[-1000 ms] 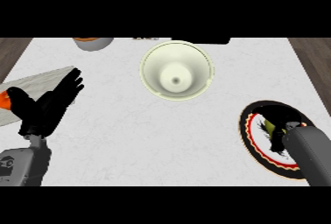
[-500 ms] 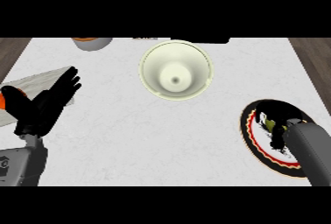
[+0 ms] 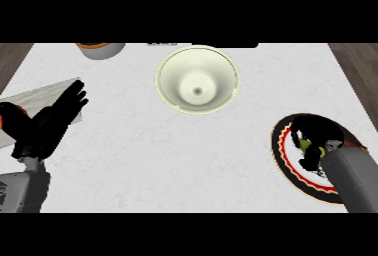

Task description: Pick the pear from the plate and place it in the bowl

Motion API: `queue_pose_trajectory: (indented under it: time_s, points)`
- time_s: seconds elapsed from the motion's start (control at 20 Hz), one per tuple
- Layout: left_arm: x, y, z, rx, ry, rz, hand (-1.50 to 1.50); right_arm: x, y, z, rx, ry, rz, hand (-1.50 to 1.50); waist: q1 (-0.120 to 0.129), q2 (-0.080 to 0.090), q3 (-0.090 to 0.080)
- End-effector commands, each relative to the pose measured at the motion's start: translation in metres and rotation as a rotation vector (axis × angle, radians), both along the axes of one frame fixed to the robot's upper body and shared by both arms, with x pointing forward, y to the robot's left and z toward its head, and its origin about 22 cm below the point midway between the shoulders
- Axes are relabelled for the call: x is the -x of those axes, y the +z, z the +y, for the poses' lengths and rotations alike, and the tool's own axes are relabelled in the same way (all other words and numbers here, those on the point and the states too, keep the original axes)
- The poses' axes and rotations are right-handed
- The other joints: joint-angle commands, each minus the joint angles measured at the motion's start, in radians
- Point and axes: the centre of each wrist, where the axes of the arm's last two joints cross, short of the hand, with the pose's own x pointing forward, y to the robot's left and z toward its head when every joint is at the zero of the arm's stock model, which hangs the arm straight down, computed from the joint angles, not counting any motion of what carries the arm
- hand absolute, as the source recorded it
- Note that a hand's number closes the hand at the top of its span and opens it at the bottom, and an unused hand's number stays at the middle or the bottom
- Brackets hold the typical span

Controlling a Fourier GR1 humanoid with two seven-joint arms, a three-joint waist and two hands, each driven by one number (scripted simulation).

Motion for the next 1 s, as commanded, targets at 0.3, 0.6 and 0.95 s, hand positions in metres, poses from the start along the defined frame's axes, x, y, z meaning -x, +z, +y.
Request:
queue_pose_trajectory:
  time_s: [0.3,0.6,0.95]
  points:
    - [0.003,0.004,0.005,0.021,0.049,0.0,0.0,0.06,0.023,0.076,-0.167,-0.384,-0.383,1.5,-0.049,-0.011,0.003]
    - [0.011,-0.003,0.0,0.013,0.015,0.002,0.0,0.116,0.102,0.112,-0.148,-0.387,-0.509,1.5,-0.021,-0.004,0.004]
    - [0.004,0.004,-0.01,0.01,-0.014,0.001,0.0,0.166,0.189,0.151,-0.09,-0.362,-0.635,1.5,0.006,0.002,0.004]
